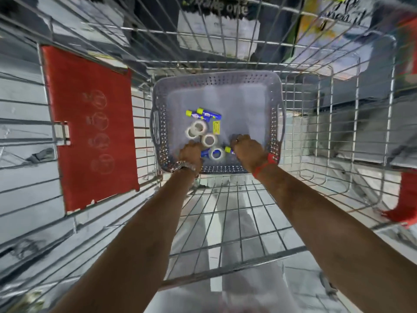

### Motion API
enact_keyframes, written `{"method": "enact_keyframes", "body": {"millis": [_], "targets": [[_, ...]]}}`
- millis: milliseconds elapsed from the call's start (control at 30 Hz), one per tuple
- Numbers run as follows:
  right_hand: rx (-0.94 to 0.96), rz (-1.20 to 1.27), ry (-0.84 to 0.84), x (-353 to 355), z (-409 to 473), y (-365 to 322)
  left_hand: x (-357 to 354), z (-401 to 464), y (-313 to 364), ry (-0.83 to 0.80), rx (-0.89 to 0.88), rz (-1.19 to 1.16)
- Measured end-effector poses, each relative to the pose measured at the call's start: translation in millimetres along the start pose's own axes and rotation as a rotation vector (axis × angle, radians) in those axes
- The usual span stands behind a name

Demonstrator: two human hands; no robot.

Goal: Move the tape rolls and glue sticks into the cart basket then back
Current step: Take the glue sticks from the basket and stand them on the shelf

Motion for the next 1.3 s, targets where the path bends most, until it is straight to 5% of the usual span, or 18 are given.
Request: {"method": "enact_keyframes", "body": {"millis": [100, 200, 367, 667, 900, 1167, 1300], "targets": [[-0.005, 0.066, 0.010, -1, 2, -1, 8, -3, -2, 0.238, -0.066, 0.000], [0.011, 0.109, 0.018, 1, -1, -2, 1, -5, -9, -0.023, -0.049, -0.011], [0.018, 0.182, 0.167, 32, -13, -6, 20, -13, -20, -0.136, -0.096, -0.076], [-0.042, 0.489, 0.610, 105, -46, -30, 98, -42, -20, -0.187, -0.088, -1.090], [-0.028, 0.627, 0.939, 181, -83, -44, 184, -91, 6, 0.065, -0.279, -1.241], [0.029, 0.802, 1.359, 289, -110, -29, 301, -122, 45, 0.582, -0.427, -1.309], [0.003, 0.911, 1.496, 326, -108, -4, 347, -121, 78, 0.617, -0.440, -1.265]]}}
Point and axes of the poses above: each hand's wrist, its own z-axis towards the middle knuckle, its own x-axis out of the back of the hand, y = z × x, the point moved 2 cm from there along z, towards the middle knuckle, and after that the axes turned 13 degrees about x, right-handed, at the moved point
